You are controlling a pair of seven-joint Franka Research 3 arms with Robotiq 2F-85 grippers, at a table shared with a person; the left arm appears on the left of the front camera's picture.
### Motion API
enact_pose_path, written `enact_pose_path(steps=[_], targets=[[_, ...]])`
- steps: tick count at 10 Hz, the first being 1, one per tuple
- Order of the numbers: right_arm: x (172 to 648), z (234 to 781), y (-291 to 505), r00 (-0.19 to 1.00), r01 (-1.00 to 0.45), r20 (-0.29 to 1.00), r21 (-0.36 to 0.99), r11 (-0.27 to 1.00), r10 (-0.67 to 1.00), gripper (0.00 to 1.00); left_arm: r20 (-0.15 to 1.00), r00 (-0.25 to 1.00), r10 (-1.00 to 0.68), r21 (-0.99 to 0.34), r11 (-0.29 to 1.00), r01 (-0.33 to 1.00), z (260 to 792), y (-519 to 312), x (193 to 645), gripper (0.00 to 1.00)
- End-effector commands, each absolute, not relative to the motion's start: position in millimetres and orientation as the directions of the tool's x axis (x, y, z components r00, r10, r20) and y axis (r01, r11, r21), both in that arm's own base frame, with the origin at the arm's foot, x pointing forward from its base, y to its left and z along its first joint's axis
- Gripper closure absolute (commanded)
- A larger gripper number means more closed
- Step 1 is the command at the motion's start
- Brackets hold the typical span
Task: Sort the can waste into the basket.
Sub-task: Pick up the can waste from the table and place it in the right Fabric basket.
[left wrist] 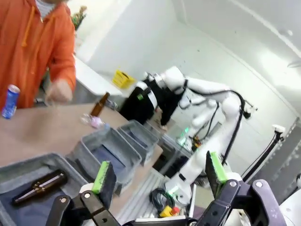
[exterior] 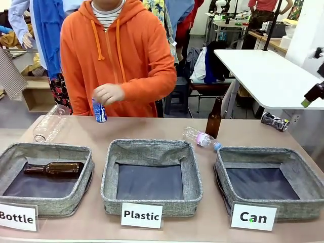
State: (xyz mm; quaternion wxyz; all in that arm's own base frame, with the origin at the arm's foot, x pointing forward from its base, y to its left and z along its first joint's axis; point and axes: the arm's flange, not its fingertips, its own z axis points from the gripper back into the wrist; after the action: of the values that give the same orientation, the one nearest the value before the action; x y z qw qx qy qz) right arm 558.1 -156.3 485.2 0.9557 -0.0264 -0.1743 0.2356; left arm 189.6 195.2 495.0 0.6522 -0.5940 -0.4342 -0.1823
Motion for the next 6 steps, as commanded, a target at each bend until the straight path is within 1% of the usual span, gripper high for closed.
enact_pose_path(steps=[1, 2, 3, 4, 5, 6], targets=[[626, 468, -189, 0.63, -0.704, 0.263, -0.202, 0.681, 0.73, 0.0, 0.787, 0.602, 0.133, -0.616, 0.198, 0.762, 486, 167, 195, 0.0], [647, 449, -194, 0.519, -0.792, 0.269, -0.206, 0.575, 0.811, 0.0, 0.777, 0.626, 0.072, -0.627, 0.187, 0.756, 478, 154, 199, 0.0], [662, 434, -193, 0.447, -0.833, 0.303, -0.203, 0.515, 0.842, 0.0, 0.76, 0.65, 0.003, -0.639, 0.185, 0.747, 469, 138, 202, 0.0], [672, 425, -192, 0.397, -0.86, 0.375, -0.167, 0.482, 0.838, 0.0, 0.728, 0.681, -0.078, -0.661, 0.181, 0.728, 456, 117, 210, 0.0], [675, 420, -192, 0.435, -0.845, 0.399, -0.128, 0.519, 0.807, 0.0, 0.681, 0.717, -0.15, -0.693, 0.184, 0.697, 438, 92, 221, 0.0], [663, 431, -193, 0.62, -0.709, 0.41, -0.072, 0.702, 0.669, 0.0, 0.65, 0.735, -0.195, -0.708, 0.195, 0.678, 421, 73, 230, 0.0]])
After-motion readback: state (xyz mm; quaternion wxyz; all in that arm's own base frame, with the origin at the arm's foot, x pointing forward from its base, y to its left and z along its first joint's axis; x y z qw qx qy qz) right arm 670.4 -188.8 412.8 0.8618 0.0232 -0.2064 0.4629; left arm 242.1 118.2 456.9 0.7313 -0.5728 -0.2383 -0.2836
